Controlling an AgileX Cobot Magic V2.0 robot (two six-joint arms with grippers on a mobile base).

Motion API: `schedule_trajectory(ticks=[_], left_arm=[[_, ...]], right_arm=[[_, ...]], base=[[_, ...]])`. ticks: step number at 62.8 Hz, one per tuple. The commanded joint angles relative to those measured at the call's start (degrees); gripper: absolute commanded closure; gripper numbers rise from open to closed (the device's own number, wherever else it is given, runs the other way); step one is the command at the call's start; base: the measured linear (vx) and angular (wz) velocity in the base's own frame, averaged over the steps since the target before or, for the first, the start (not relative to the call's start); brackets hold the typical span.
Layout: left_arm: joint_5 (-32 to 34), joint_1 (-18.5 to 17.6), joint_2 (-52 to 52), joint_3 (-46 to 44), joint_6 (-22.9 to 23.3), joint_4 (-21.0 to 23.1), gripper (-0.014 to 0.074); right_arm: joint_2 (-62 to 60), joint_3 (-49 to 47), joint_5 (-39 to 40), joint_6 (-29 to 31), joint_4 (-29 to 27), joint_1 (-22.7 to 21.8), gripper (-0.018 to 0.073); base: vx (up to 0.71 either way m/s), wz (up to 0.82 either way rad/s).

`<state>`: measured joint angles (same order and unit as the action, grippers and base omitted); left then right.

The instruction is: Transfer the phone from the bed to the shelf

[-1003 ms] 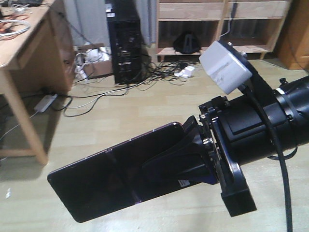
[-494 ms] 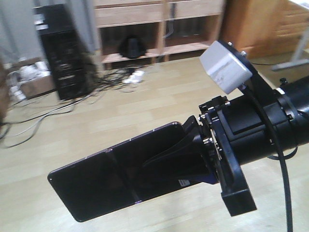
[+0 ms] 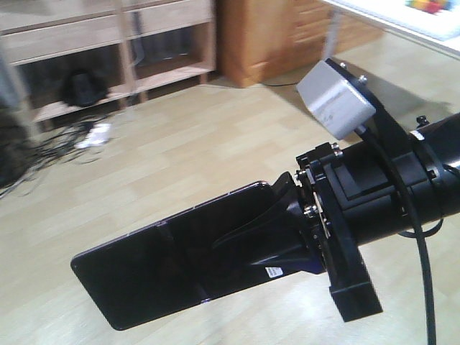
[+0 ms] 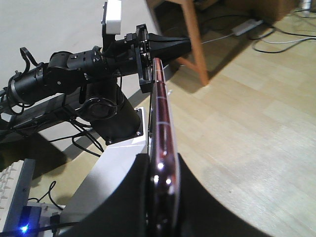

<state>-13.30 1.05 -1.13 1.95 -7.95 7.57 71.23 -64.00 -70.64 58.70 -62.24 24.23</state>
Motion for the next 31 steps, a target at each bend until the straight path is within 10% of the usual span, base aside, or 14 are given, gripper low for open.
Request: schedule_trajectory(ticks=[1,31], left_arm=[[4.19,-0.15,-0.27,0.14,0.22,0.36,0.0596],[4.19,-0.15,-0.27,0.14,0.22,0.36,0.0596]], right_arm=[[-1.43,-1.60,-3.22,0.65,-5.37,-0.04,0.0563],[-1.43,-1.60,-3.22,0.65,-5.37,-0.04,0.0563]], base=[[0.17,-0.62],[0.18,-0.61]])
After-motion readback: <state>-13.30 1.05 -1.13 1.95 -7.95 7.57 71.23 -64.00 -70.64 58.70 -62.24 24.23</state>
